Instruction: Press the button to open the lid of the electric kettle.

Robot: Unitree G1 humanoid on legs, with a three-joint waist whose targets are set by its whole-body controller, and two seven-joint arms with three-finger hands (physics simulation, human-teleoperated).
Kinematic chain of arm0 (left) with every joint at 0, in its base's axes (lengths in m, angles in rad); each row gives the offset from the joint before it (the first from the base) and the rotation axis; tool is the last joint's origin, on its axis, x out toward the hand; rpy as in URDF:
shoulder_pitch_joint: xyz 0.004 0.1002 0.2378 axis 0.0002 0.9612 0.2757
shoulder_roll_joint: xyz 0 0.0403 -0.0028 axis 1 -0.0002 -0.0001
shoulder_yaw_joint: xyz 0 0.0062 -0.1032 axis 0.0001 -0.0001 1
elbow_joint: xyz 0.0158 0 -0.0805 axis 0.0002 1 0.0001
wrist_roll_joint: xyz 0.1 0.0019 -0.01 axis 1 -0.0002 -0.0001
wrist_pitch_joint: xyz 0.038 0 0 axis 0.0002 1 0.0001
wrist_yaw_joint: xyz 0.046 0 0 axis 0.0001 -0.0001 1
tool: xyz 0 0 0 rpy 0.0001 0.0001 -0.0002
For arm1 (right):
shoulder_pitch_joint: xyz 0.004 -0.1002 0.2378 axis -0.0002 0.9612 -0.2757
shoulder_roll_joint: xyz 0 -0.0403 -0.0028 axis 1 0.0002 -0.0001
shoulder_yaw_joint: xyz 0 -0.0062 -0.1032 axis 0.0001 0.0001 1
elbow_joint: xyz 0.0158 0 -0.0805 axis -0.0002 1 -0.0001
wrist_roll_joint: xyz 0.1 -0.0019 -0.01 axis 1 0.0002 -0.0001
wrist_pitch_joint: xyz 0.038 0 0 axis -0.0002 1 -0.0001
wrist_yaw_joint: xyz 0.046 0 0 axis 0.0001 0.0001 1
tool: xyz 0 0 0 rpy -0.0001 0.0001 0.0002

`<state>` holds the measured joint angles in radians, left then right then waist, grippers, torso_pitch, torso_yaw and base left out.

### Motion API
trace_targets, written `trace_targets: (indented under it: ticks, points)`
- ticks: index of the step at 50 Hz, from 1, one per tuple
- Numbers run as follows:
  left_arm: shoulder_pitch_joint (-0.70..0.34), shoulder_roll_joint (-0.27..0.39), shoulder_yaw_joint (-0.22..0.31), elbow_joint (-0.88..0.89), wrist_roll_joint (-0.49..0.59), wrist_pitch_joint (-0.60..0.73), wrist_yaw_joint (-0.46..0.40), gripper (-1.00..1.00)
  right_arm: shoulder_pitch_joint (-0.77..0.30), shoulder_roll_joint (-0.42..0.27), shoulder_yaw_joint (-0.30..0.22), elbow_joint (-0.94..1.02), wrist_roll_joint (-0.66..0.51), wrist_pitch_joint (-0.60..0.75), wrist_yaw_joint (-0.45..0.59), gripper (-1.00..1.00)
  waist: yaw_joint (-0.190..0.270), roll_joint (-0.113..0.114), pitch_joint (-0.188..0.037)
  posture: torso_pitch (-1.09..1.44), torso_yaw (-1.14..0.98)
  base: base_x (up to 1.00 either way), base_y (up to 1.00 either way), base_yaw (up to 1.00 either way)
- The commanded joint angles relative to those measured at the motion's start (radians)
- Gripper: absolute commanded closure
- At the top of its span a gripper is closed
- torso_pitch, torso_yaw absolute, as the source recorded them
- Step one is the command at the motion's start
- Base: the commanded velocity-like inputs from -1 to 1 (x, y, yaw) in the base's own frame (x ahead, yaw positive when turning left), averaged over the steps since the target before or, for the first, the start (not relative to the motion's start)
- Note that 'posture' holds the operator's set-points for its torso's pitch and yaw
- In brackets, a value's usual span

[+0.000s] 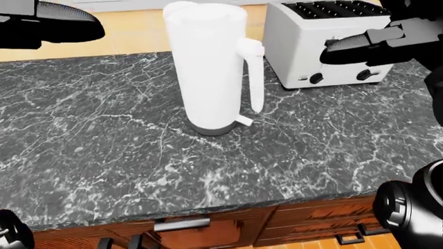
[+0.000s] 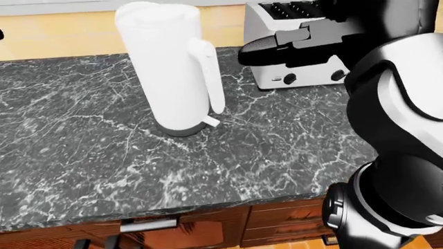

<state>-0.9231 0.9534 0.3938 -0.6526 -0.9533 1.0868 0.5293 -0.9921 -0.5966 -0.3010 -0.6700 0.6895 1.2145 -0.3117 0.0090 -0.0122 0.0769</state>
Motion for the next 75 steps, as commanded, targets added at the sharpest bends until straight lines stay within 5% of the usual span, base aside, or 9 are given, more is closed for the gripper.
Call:
trace_targets:
  ticks: [1, 7, 11, 18, 23, 35, 75]
  points:
    - [-0.026, 0.019, 0.018, 0.003, -0.001, -0.014, 0.003, -1.0, -0.031, -0.005, 0.0, -0.004, -0.009, -0.015, -0.001, -1.0, 0.006, -0.005, -0.021, 0.0, 0.0, 0.0, 0.0, 0.0]
    - [-0.021, 0.01, 0.04, 0.024, -0.014, -0.011, 0.031, -1.0, -0.032, 0.001, -0.002, -0.006, -0.015, -0.011, 0.004, -1.0, -0.01, 0.038, 0.002, 0.0, 0.0, 0.0, 0.0, 0.0]
    - [-0.006, 0.013, 0.041, 0.048, -0.045, 0.001, 0.086, -1.0, -0.036, 0.004, -0.003, -0.007, -0.016, -0.004, 0.004, -1.0, -0.02, 0.032, -0.017, 0.0, 0.0, 0.0, 0.0, 0.0]
    - [0.008, 0.027, 0.034, 0.052, -0.037, -0.02, 0.081, -1.0, -0.033, 0.004, -0.002, -0.003, -0.024, -0.009, 0.011, -1.0, -0.018, 0.024, -0.018, 0.0, 0.0, 0.0, 0.0, 0.0]
    - [0.008, 0.044, 0.07, 0.083, -0.107, -0.031, 0.156, -1.0, -0.036, 0.007, -0.003, -0.005, -0.024, -0.002, 0.011, -1.0, -0.019, 0.027, -0.018, -0.01, 0.0, 0.0, 0.0, 0.0]
    - [0.052, 0.088, 0.052, 0.102, -0.178, -0.1, 0.218, -1.0, -0.029, 0.006, -0.012, -0.006, -0.014, -0.007, 0.009, -1.0, -0.02, 0.036, -0.037, -0.06, 0.0, 0.0, 0.0, 0.0]
    - [0.075, 0.103, 0.036, 0.108, -0.194, -0.135, 0.216, -1.0, -0.026, 0.037, 0.008, 0.036, -0.002, 0.013, -0.034, -1.0, -0.01, 0.042, -0.198, -0.32, 0.0, 0.0, 0.0, 0.0]
